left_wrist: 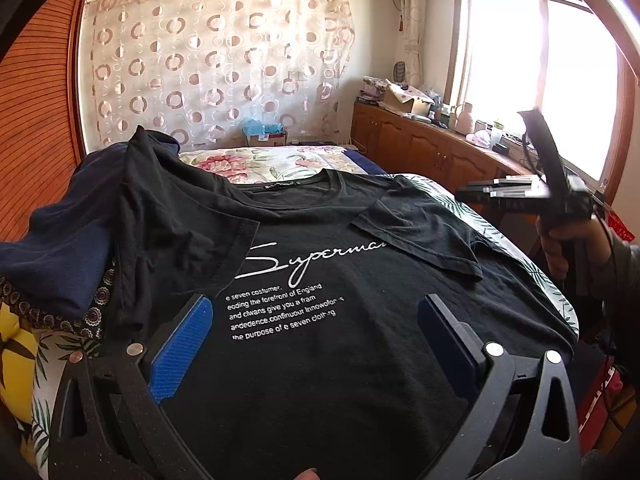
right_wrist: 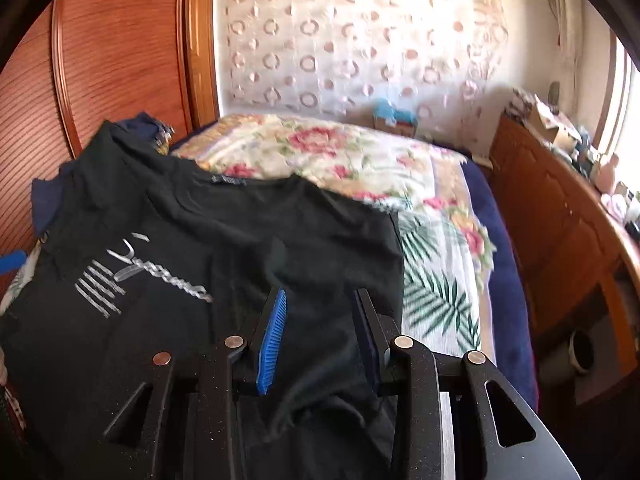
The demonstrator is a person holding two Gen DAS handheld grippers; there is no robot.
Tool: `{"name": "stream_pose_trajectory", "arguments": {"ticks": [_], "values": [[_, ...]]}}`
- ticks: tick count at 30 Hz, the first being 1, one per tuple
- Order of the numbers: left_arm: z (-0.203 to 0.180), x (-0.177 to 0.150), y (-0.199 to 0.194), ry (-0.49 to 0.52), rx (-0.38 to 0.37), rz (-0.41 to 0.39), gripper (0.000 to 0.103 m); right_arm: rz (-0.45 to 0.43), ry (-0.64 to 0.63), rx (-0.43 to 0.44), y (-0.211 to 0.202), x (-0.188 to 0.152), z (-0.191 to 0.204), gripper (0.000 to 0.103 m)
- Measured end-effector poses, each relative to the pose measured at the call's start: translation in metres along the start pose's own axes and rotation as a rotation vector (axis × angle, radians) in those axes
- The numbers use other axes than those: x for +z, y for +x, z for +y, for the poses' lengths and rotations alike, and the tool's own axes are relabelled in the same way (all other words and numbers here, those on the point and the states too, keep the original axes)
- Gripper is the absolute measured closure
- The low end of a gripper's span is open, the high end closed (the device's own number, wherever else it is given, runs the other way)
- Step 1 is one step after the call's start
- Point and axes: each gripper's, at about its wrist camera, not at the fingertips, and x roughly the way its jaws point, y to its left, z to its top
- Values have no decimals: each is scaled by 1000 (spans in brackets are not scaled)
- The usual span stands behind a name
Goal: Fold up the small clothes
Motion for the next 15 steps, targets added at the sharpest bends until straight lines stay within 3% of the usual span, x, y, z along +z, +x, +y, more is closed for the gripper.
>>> {"name": "stream_pose_trajectory", "arguments": {"ticks": [9, 13, 15], "values": [[25, 3, -5, -25, 46, -8, 0, 76, 50, -14, 28, -7, -5, 67], [42, 8, -8, -35, 76, -17, 0, 130, 11, -22, 37, -12, 3, 67], [51, 12, -9, -36, 87, -21, 0, 113, 25, -13, 37, -11, 3, 67]]}}
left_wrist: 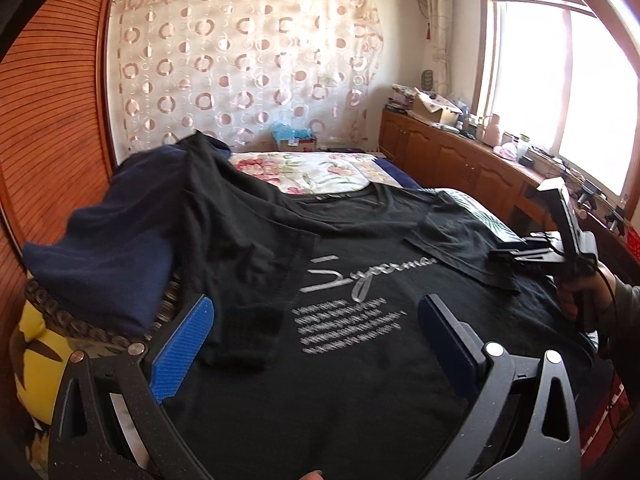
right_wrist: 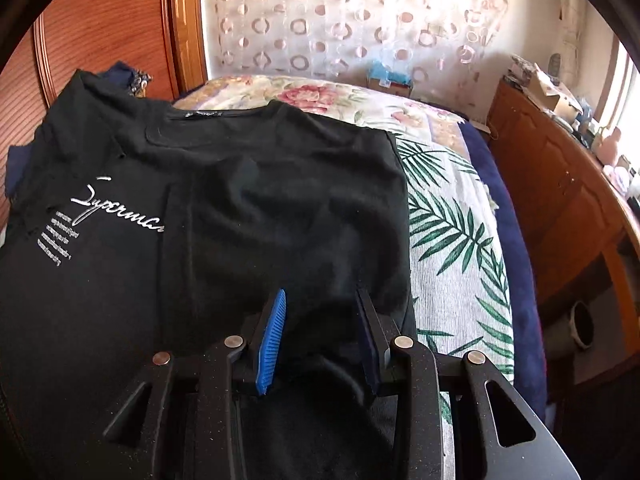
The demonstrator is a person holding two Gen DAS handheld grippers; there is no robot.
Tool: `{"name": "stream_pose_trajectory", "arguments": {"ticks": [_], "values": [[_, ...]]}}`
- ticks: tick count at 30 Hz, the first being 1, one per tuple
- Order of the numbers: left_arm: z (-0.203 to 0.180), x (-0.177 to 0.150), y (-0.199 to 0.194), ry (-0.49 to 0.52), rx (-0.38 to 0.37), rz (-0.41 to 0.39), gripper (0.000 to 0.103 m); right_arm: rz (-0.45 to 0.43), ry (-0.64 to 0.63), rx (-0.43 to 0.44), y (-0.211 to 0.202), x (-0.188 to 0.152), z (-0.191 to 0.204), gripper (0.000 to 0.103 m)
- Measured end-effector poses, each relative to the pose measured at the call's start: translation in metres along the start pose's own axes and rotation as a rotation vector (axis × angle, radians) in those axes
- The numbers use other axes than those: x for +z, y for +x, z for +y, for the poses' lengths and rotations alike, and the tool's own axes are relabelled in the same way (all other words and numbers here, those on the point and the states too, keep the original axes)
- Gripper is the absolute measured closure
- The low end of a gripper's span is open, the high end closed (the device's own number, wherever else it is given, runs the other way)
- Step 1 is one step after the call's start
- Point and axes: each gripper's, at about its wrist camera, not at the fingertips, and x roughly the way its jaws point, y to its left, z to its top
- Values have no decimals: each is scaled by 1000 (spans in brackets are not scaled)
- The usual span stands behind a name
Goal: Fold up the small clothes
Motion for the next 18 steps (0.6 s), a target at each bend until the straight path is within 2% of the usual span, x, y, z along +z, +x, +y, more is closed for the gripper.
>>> {"name": "stream_pose_trajectory", "arguments": {"ticks": [3, 5, 10, 15, 18], "values": [[14, 11, 1, 3, 4, 0, 8, -18, 18, 5, 2, 2, 1, 66], [23, 19, 3, 12, 10, 6, 20, -18, 14, 1, 4, 4, 4, 66], [39, 41, 9, 38, 35, 17, 34, -21, 8, -11, 4, 0, 7, 66], [53, 63, 22, 60, 118, 18, 36, -25, 7, -14, 4, -9, 3, 66], [64, 72, 34, 44, 144, 26, 37, -26, 8, -12, 5, -11, -1, 66]]}}
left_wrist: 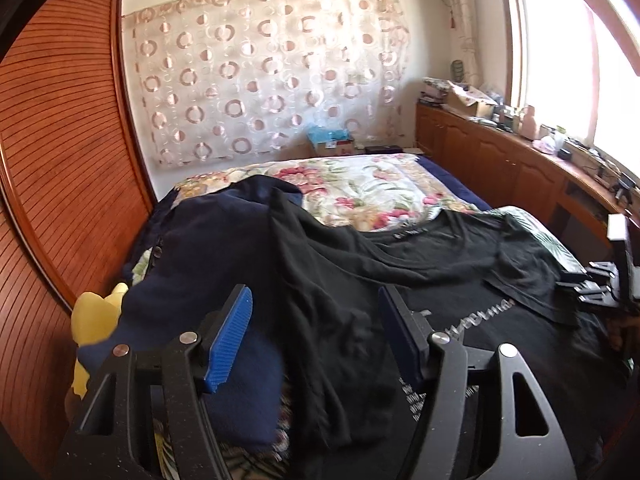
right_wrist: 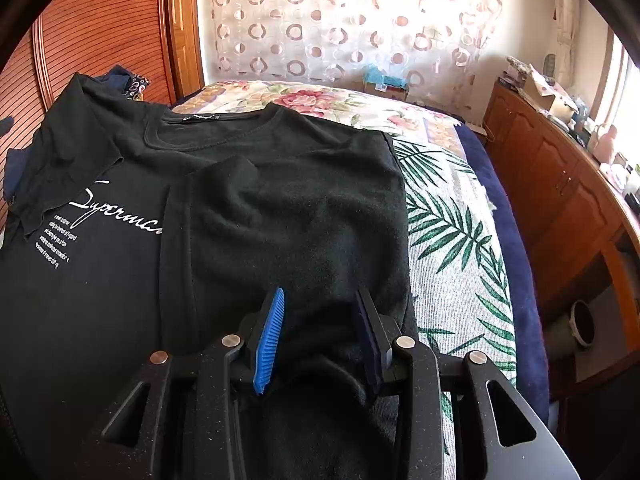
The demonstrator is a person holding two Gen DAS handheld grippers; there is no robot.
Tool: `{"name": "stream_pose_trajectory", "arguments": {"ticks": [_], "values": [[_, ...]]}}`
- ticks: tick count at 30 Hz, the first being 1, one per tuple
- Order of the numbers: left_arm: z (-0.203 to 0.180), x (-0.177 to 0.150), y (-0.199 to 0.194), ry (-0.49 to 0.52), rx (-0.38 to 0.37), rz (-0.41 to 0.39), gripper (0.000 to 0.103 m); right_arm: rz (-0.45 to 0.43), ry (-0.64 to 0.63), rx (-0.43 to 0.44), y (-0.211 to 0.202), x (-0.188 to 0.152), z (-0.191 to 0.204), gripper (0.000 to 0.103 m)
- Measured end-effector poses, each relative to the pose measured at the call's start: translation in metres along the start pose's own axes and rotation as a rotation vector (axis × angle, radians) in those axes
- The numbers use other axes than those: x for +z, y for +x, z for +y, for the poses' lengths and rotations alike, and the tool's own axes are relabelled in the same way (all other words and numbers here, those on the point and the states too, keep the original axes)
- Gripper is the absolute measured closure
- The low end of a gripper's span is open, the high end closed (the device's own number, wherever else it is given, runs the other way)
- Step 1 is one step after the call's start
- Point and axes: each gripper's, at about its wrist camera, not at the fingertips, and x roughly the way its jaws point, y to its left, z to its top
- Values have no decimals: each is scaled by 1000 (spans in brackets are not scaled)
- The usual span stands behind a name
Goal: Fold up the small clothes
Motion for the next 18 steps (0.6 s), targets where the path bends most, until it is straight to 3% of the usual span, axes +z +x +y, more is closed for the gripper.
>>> {"name": "stream_pose_trajectory", "arguments": {"ticks": [11, 14, 18], "values": [[17, 21, 35, 2, 29, 51, 39, -2, -4, -6, 0, -2, 0, 65], [20, 28, 44, 8, 23, 65, 48, -2, -6, -11, -1, -2, 0, 64], [21, 35, 54, 11, 8, 77, 50, -3, -16, -24, -1, -2, 1, 64]]}}
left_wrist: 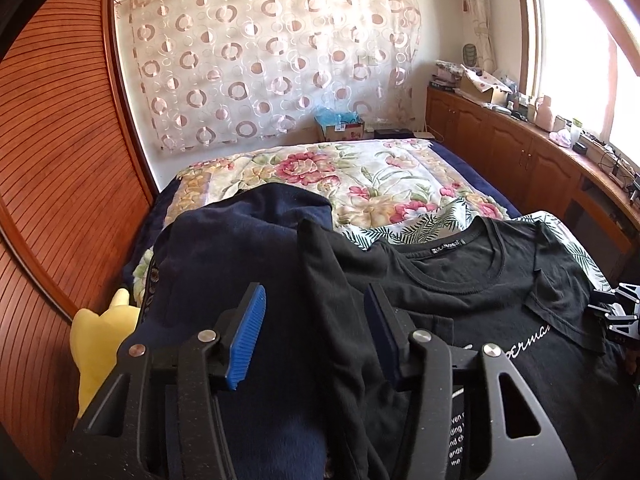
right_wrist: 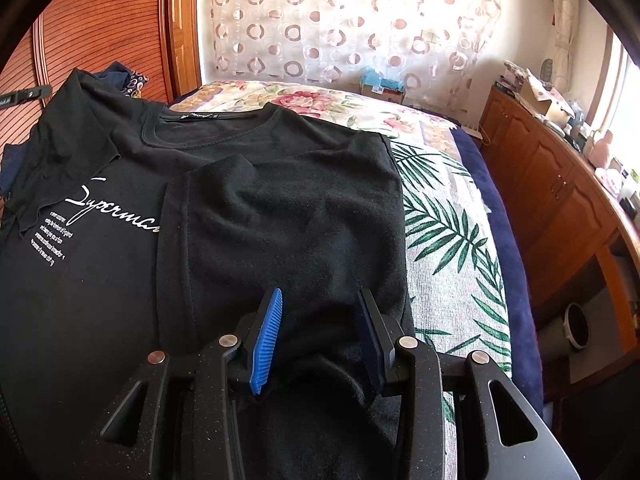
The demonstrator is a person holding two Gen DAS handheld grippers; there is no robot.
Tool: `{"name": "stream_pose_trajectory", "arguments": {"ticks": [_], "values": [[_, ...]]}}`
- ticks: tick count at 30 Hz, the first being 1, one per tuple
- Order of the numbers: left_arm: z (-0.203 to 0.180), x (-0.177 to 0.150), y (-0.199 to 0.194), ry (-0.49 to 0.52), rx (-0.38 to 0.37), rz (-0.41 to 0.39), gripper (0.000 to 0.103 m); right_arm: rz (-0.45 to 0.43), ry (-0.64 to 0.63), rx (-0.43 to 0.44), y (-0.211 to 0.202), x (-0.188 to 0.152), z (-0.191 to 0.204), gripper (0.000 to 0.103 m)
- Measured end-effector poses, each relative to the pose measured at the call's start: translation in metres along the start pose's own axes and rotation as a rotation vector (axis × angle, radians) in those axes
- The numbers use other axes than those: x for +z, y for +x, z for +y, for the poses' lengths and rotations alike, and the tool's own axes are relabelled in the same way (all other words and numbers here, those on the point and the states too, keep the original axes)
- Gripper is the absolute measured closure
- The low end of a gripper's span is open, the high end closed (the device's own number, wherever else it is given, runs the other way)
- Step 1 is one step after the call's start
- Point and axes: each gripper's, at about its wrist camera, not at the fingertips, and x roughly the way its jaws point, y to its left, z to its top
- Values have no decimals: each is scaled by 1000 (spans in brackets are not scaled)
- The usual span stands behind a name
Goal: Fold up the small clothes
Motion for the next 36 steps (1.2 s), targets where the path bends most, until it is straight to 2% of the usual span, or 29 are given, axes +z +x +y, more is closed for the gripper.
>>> {"name": "stream_pose_trajectory", "arguments": {"ticks": [13, 16, 20, 22, 26, 31, 33, 35, 36], "values": [[9, 25, 33, 38, -28, 60, 50, 10, 54, 44, 3, 2, -11, 55], [9, 23, 37, 51, -51, 72, 58, 13, 87, 84, 3, 7, -19, 47], [4, 22, 38, 73, -70, 79, 68, -37, 86, 48, -1, 36, -36, 44], [4, 23, 40, 79, -78, 85, 70, -45, 79, 37, 6, 54, -44, 44], [6, 24, 45, 85, -76, 92, 70, -7, 64, 47, 41, 82, -57, 44], [6, 25, 46, 87, -79, 91, 70, 63, 77, 59, 86, 99, -68, 44], [5, 25, 46, 95, -105, 81, 80, 77, 72, 62, 96, 103, -69, 44], [3, 26, 46, 101, -118, 78, 95, 85, 70, 52, 102, 109, -67, 44], [3, 26, 45, 100, -123, 75, 96, 95, 64, 54, 106, 112, -64, 44]]}}
